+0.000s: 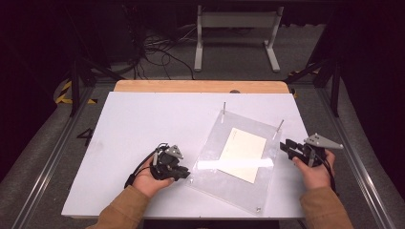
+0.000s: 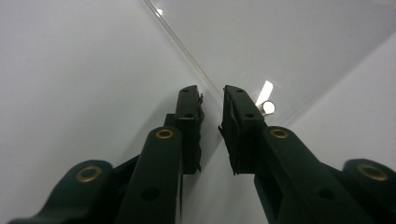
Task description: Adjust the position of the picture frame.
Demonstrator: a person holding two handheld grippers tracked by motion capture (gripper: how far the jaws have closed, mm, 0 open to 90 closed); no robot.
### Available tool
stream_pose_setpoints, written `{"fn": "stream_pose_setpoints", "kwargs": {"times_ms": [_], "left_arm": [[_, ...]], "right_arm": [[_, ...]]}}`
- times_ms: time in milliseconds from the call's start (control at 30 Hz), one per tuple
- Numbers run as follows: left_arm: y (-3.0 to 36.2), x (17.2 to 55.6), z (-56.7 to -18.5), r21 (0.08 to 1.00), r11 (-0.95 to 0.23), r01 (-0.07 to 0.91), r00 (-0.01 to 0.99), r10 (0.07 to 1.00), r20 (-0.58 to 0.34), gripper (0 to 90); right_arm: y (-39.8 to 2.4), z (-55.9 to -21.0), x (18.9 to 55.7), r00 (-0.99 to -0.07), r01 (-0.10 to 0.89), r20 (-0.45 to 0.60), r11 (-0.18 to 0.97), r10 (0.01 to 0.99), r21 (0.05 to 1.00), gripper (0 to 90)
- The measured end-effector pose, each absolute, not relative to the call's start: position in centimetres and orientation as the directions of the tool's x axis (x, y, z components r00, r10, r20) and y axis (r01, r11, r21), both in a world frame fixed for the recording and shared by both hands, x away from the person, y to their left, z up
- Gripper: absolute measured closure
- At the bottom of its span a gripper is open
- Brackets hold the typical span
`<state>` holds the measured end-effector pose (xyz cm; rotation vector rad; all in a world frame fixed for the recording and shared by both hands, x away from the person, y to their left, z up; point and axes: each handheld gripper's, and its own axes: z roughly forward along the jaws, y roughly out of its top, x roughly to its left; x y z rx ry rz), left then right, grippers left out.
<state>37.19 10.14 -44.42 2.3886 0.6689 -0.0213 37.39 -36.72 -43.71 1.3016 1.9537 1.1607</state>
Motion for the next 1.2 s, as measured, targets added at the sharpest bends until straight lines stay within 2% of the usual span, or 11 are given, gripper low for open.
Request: {"fn": "stream_pose_setpoints", "kwargs": {"times_ms": [200,333,500,633,667,733,833,933,1100,1167,1200], "left_arm": [[11.3,37.2,-44.1,0.609,-0.627,0.485,0.854,0.491,-0.174,74.6],[11.7,36.9,-44.4,0.608,-0.621,0.494,0.850,0.490,-0.190,74.4],[12.5,36.6,-44.3,0.615,-0.606,0.505,0.839,0.512,-0.185,74.4],[13.2,36.4,-44.4,0.604,-0.592,0.533,0.820,0.538,-0.196,74.4],[13.4,36.4,-44.6,0.601,-0.593,0.536,0.818,0.542,-0.194,74.5],[13.5,36.3,-44.6,0.599,-0.592,0.540,0.815,0.545,-0.196,74.6],[13.9,35.9,-44.6,0.599,-0.587,0.545,0.809,0.556,-0.191,74.6],[14.7,35.4,-44.7,0.603,-0.578,0.551,0.803,0.563,-0.194,74.6],[15.5,34.5,-45.3,0.598,-0.571,0.562,0.798,0.565,-0.211,74.0],[15.5,34.6,-45.3,0.602,-0.562,0.567,0.795,0.566,-0.220,73.4],[15.5,34.6,-45.3,0.602,-0.562,0.567,0.795,0.566,-0.220,72.9]], "right_arm": [[-36.7,-43.5,42.7,-0.330,0.481,-0.045,0.208,0.943,0.852,70.6],[-35.9,-43.2,44.2,-0.366,0.494,-0.114,0.297,0.923,0.817,82.8],[-35.7,-42.3,45.0,-0.387,0.516,-0.126,0.328,0.913,0.791,84.5],[-34.3,-40.7,45.7,-0.433,0.437,-0.166,0.367,0.886,0.821,84.6],[-33.3,-39.9,46.4,-0.463,0.406,-0.184,0.392,0.867,0.826,90.0],[-31.7,-38.8,46.9,-0.557,0.302,-0.133,0.349,0.820,0.887,90.0],[-29.1,-37.6,47.7,-0.608,0.242,-0.211,0.431,0.765,0.869,90.0],[-27.0,-37.3,49.1,-0.618,0.249,-0.269,0.509,0.739,0.824,89.8],[-28.6,-38.0,48.6,-0.536,0.343,-0.193,0.421,0.822,0.839,74.9],[-31.0,-38.7,47.3,-0.442,0.368,-0.161,0.342,0.883,0.864,60.0],[-31.8,-39.1,47.0,-0.417,0.378,-0.151,0.322,0.896,0.868,57.4]]}}
